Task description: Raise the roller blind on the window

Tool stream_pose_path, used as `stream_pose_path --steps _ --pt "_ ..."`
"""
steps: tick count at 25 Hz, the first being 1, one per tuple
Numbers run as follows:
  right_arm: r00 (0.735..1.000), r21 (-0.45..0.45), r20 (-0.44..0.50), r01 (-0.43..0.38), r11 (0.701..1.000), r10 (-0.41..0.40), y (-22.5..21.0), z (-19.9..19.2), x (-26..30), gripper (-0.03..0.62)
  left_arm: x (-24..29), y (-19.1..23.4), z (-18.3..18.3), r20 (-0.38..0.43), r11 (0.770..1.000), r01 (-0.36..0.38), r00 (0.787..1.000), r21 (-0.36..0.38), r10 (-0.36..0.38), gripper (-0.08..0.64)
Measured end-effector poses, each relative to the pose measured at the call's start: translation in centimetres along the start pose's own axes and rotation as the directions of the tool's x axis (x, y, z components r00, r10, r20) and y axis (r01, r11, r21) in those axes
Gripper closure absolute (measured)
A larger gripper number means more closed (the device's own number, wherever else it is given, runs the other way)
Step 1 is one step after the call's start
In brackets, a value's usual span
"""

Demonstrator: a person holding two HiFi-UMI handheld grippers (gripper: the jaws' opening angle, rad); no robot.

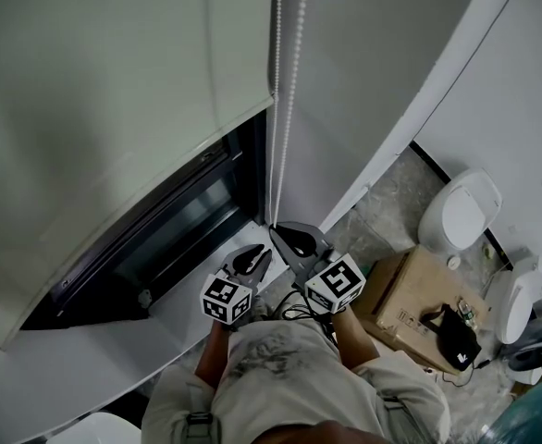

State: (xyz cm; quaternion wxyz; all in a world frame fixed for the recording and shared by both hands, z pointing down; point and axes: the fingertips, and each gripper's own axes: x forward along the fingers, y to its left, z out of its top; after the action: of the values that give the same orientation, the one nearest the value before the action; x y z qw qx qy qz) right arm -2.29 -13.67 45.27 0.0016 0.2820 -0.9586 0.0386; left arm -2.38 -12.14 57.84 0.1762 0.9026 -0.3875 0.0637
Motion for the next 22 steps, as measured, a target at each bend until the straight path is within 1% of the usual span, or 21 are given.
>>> stream_pose_path --steps 5,9,12,17,22 --pt "1.0 -0.001 0.005 0.01 1.0 -0.01 -0.1 -0.2 0.2 0.582 -2.1 0.2 5.4 0.091 0.999 -0.018 0.996 0.046 0.014 0.476" --pt "1.0 -0.002 0.003 0.018 1.0 -0.018 -0.3 -0.1 0.2 0.583 -3.9 0.4 10.0 0.164 0.995 -0.057 0.986 0.083 0.043 0.46" --pt "1.0 -0.003 0.002 0.021 1.0 -0.021 -0.1 -0.1 0.2 0.581 -4.7 0.0 13.2 0.203 0.991 -0.07 0.978 0.117 0.045 0.449" --pt "1.0 -0.002 0.007 0.029 1.0 -0.029 -0.3 -0.2 0.3 0.583 -4.9 -1.5 17.7 0.255 0.984 -0.059 0.967 0.171 0.013 0.442" --pt "0.999 -0.005 -0.003 0.038 0.999 -0.038 -0.2 -0.2 0.4 0.582 -4.8 -3.2 21.2 0.288 0.975 -0.031 0.957 0.219 -0.034 0.44"
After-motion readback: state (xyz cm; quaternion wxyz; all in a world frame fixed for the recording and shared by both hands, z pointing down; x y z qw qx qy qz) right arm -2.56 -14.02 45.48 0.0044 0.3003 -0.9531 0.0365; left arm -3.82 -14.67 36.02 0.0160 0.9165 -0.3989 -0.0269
